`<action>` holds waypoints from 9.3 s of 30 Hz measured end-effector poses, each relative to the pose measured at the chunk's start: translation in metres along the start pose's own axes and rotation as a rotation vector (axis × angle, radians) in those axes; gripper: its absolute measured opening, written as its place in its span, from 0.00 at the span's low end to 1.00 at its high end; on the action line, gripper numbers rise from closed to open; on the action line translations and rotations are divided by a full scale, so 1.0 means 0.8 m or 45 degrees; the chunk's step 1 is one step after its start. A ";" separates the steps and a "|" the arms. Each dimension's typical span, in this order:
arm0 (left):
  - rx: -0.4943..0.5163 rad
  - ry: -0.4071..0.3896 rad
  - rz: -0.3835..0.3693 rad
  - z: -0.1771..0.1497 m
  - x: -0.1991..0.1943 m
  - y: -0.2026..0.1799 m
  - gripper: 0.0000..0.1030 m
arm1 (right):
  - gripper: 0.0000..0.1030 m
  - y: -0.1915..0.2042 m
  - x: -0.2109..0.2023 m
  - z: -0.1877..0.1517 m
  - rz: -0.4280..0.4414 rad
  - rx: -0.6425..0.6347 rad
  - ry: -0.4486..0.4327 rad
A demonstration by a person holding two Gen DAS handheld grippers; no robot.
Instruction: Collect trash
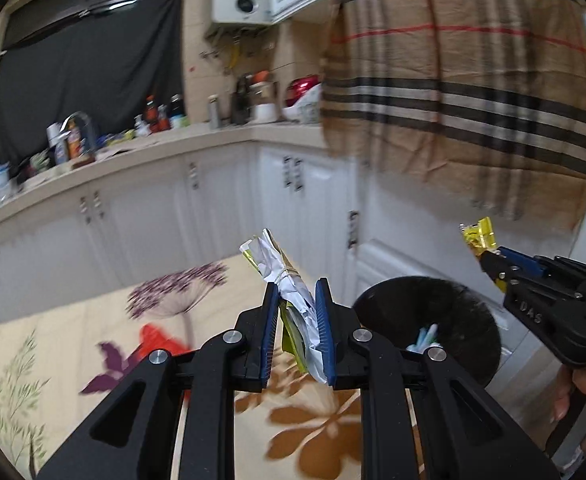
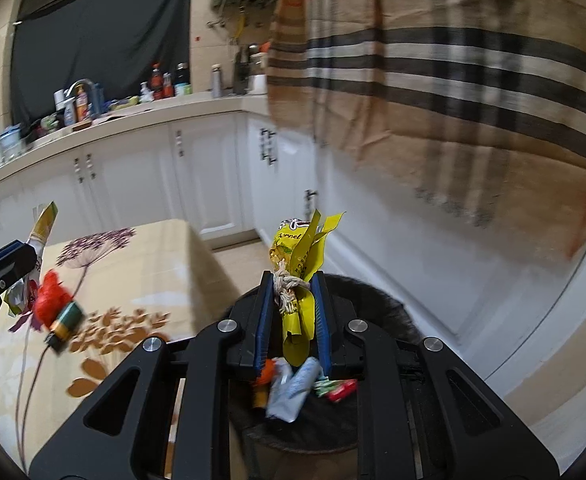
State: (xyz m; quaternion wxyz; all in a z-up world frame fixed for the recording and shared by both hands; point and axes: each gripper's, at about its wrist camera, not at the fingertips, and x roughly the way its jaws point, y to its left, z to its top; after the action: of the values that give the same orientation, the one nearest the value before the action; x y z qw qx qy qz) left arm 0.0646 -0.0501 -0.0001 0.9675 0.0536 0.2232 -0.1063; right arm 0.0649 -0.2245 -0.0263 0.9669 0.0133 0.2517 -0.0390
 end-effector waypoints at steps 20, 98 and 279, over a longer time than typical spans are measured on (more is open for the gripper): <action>0.136 0.070 -0.139 0.012 0.118 -0.099 0.21 | 0.19 -0.059 0.063 -0.015 -0.080 0.033 0.016; -0.432 0.330 0.475 -0.127 -0.063 0.257 0.66 | 0.23 0.283 0.097 -0.043 0.375 -0.305 0.412; -0.065 -0.017 0.009 -0.038 -0.130 -0.014 0.81 | 0.79 0.010 -0.191 -0.052 -0.188 0.012 -0.148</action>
State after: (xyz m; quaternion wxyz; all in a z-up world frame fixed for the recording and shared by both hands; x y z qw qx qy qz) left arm -0.0420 -0.0372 0.0182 0.9704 0.0291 0.2191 -0.0974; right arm -0.0880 -0.2039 0.0118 0.9743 -0.0030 0.1953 -0.1120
